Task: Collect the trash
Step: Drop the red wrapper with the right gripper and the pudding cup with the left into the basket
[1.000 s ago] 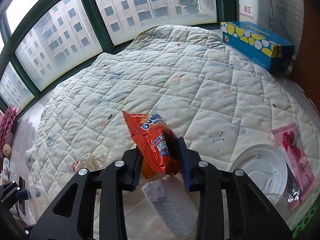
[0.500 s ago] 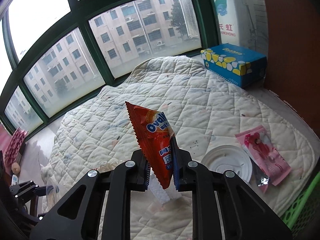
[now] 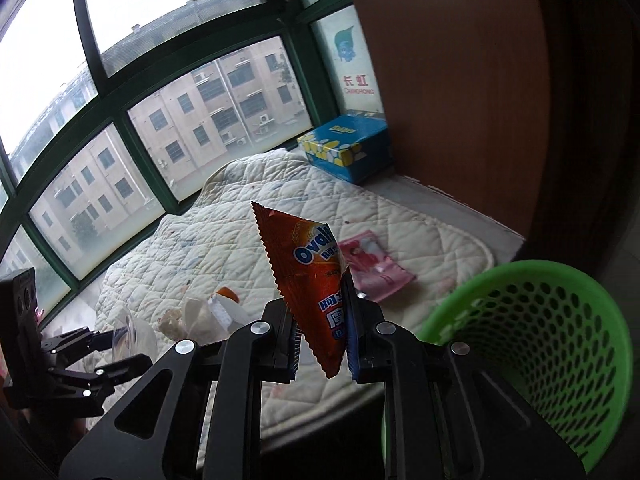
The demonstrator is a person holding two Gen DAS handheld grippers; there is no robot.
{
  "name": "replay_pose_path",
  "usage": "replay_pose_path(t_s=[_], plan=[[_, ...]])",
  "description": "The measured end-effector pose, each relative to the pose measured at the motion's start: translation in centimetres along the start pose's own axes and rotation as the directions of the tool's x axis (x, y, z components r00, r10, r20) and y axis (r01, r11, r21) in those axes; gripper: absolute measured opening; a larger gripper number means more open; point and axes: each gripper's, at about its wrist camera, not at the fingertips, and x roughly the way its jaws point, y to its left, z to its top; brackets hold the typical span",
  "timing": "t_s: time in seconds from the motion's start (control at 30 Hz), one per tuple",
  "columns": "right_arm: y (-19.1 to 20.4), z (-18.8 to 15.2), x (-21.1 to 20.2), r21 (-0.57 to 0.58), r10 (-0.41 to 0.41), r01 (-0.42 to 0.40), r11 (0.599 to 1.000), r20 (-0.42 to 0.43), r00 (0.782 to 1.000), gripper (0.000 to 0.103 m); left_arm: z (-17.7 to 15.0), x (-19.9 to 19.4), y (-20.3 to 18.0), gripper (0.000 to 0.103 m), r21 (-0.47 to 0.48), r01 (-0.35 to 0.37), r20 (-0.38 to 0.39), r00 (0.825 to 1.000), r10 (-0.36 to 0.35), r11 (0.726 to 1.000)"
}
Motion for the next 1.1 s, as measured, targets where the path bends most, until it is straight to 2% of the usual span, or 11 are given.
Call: replay_pose_path(t_s=[0.33, 0.37, 0.47, 0.53, 0.73, 0.9, 1.1], plan=[[-7.9, -2.5, -4.1, 0.100, -0.176, 0.176, 0.979, -0.012, 0.984, 0.022, 2.5, 0.7, -6.6, 0.066, 0.110, 0.057, 0.011, 0.998, -0.059, 0.992], [-8.5, -2.6, -4.5, 0.108, -0.191, 0.191, 0.976, -0.009, 0.981, 0.024, 2.8, 0.8, -7.1, 0.066, 0.120, 0.061, 0.011, 0.998, -0.062, 0.991], [-10.1, -2.9, -5.4, 0.131, -0.219, 0.218, 0.967, -0.004, 0.976, 0.041, 3.3, 1.1, -8.8, 0.066, 0.153, 0.067, 0.007, 0.998, -0.068, 0.986], [-10.8, -3.1, -6.0, 0.133, -0.248, 0.245, 0.960, 0.005, 0.969, 0.041, 3.5, 1.4, -9.8, 0.066, 0.170, 0.073, 0.002, 0.997, -0.074, 0.983], [-12.6, -3.6, -8.3, 0.159, -0.279, 0.270, 0.950, 0.036, 0.960, 0.050, 4.2, 2.4, -12.7, 0.066, 0.209, 0.106, -0.026, 0.994, -0.102, 0.972], [-13.7, -4.0, -10.2, 0.158, -0.304, 0.291, 0.944, 0.063, 0.951, 0.063, 4.3, 4.0, -16.0, 0.066, 0.257, 0.129, -0.057, 0.991, -0.119, 0.958], [-14.4, -4.7, -12.4, 0.168, -0.316, 0.298, 0.940, 0.096, 0.944, 0.068, 4.3, 6.2, -19.5, 0.066, 0.294, 0.154, -0.106, 0.986, -0.128, 0.943]])
